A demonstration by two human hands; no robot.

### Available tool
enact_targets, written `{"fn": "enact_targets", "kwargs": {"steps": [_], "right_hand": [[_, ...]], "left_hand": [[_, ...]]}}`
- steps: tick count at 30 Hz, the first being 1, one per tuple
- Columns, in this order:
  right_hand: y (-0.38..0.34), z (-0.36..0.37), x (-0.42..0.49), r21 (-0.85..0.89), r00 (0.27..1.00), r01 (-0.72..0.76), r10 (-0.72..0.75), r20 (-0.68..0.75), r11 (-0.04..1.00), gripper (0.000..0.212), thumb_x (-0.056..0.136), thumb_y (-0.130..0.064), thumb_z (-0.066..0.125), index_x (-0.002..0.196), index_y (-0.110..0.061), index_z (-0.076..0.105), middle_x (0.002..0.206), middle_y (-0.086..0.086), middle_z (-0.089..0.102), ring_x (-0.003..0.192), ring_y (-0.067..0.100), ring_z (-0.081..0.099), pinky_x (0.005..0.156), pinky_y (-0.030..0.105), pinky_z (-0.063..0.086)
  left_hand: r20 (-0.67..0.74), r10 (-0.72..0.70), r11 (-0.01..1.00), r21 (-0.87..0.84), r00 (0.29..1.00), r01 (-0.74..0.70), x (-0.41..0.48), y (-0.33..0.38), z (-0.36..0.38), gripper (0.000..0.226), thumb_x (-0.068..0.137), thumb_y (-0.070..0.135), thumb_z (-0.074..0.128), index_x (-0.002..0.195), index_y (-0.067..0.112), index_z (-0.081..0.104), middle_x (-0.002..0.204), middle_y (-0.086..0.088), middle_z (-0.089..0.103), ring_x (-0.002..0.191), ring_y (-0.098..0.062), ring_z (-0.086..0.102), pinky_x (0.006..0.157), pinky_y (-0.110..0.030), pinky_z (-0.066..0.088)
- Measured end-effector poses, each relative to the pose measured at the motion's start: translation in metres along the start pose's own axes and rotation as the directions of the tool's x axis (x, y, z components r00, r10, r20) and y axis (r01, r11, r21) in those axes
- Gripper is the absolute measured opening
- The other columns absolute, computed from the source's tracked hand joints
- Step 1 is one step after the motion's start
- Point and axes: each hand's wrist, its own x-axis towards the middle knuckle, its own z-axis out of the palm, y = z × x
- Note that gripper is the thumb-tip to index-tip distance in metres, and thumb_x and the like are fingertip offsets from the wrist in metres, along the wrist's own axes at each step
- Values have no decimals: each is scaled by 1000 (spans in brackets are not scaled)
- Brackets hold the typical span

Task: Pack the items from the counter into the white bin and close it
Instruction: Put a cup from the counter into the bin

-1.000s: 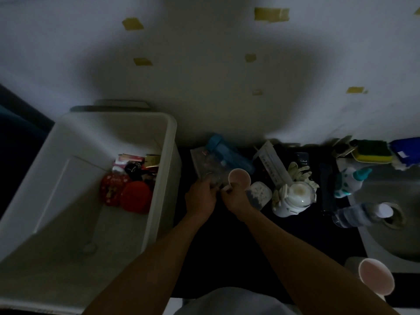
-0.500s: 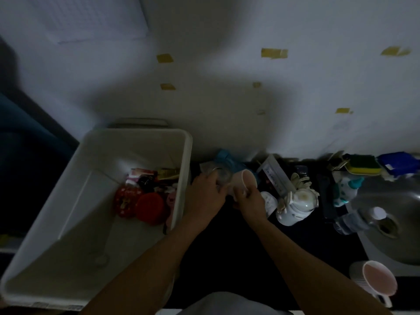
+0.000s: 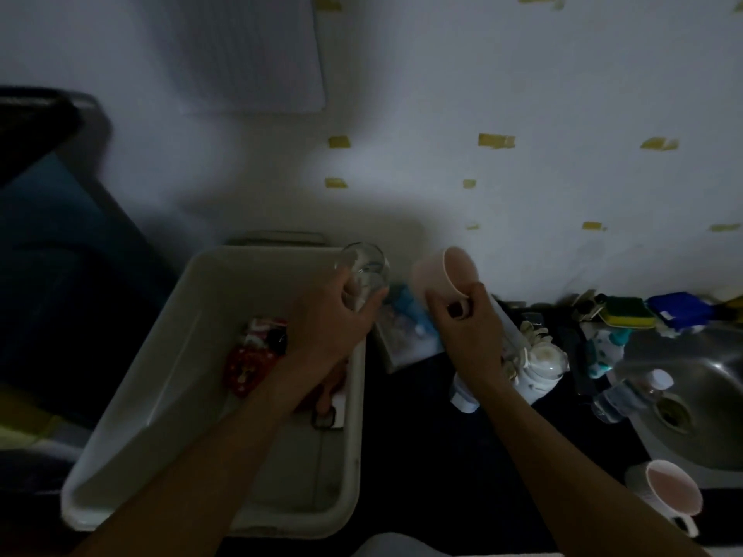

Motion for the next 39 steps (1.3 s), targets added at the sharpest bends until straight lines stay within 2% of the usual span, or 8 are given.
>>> {"fn": "enact_targets", "kwargs": {"steps": [4,8,13,19,25,32,35,39], "right_hand": [[-43,14,-9,-49,982,172,-168,85,984,37,78,-62,66,84,-30,49,73,-12,61,67,1,59,58,25,50],[-74,34,-22,-125,936,302,-268,229,945,33,78,-61,66,85,-34,49,71,-15,58,64,-3,56,53,19,44],[-94,72,-46,-148,888,354,-282,363,923,34,81,-55,68,94,-26,57,67,-14,57,59,-5,56,52,12,40],[-98,109,-73,-208,838,327,-182,514,922,20,88,-44,62,94,-30,50,64,-11,56,56,0,57,51,13,42],[-91,142,-106,-231,792,247,-59,607,941,10,93,-32,57,95,-32,47,67,-8,59,53,0,59,46,11,40],[-82,165,-128,-326,714,210,83,695,922,15,94,-29,56,101,-16,58,82,1,67,71,16,65,69,40,59],[-82,172,-137,-358,699,245,92,710,901,27,94,-26,55,114,-8,56,98,13,68,80,24,63,68,32,50],[-79,183,-150,-359,651,235,128,748,903,27,99,-26,51,117,-6,54,86,0,52,66,8,45,53,23,41]], "left_hand": [[1,-9,1000,6,1000,9,-6,-34,-32,45,74,67,61,67,25,45,62,9,48,54,-2,42,47,-15,22],[-13,-13,999,35,1000,13,-19,-65,-56,41,75,59,69,61,36,38,59,16,42,59,8,46,45,-10,28],[7,-135,971,200,991,131,-35,-107,-78,39,72,75,56,62,41,40,56,20,43,50,6,38,45,-16,19],[49,-200,966,174,979,189,-49,-145,-90,36,75,68,52,85,37,65,76,14,70,68,-11,64,47,-10,19],[216,-247,961,176,945,211,-68,-173,-88,31,83,56,59,105,38,70,99,7,74,89,-19,69,61,-18,33],[359,-318,948,130,877,291,-87,-203,-76,32,93,47,55,98,21,73,88,-7,73,76,-24,67,52,-21,29],[363,-342,939,176,867,296,-93,-212,-73,40,96,51,47,100,20,72,94,-11,73,81,-29,67,52,-23,28],[432,-371,928,194,822,317,-94,-225,-71,38,98,49,43,114,24,67,114,-9,69,92,-26,65,59,-20,33]]}}
